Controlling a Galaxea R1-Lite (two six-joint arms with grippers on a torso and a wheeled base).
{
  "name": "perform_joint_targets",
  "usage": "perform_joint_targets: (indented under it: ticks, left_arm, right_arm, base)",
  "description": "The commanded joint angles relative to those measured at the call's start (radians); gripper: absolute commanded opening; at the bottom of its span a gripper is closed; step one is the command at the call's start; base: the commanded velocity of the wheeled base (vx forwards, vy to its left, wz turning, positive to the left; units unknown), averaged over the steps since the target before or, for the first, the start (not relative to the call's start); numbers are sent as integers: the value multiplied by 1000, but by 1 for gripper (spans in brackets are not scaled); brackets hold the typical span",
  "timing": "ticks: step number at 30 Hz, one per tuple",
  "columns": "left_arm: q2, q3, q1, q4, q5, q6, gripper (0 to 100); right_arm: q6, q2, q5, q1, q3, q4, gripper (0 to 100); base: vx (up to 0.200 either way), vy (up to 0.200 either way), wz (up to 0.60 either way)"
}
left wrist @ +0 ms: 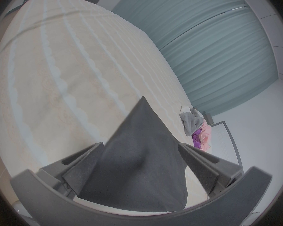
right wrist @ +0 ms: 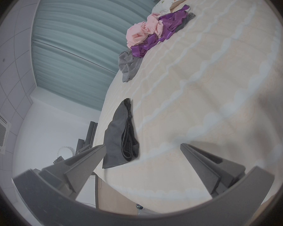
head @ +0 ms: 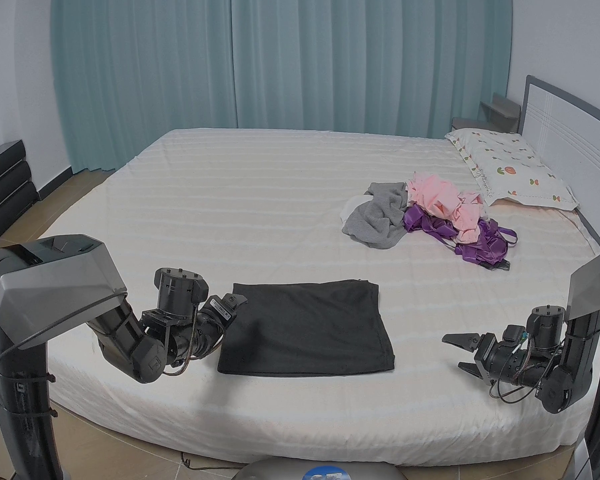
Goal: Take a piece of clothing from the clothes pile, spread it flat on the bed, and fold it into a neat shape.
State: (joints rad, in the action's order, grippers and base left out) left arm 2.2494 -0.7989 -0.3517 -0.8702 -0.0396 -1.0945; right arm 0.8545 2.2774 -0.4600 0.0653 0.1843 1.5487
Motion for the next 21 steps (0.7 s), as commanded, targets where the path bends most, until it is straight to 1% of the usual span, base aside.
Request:
perform_joint_targets:
  ticks: [1,6,10,14,16,17,20,21]
  left_arm:
    - [-2,-9,0,-1,-5,2,100]
    - [-10,-13,3,0,-8,2,100]
    - [3,-49,33,7,-11,13,100]
    - [10,-57,69,2,-2,74,100]
    - [38,-57,71,-1,1,100,100]
    - [53,-59,69,-3,7,113,100]
    - [95,-52,65,-36,58,130,100]
    - [95,-52,65,-36,58,130,100]
  right_arm:
    - [14,27,1,1,11,2,100]
    - [44,30,1,2,11,13,100]
    - [48,42,1,5,12,13,100]
    - [49,54,3,10,12,13,100]
    - [49,54,3,11,12,13,100]
    - [49,54,3,13,12,13,100]
    - [48,56,3,13,12,13,100]
    - [48,56,3,13,12,13,100]
  base:
    - [0,0,0]
    - [0,0,0]
    - [0,0,0]
    - [0,0,0]
    - [0,0,0]
    - [0,0,0]
    - [0,0,0]
    - [0,0,0]
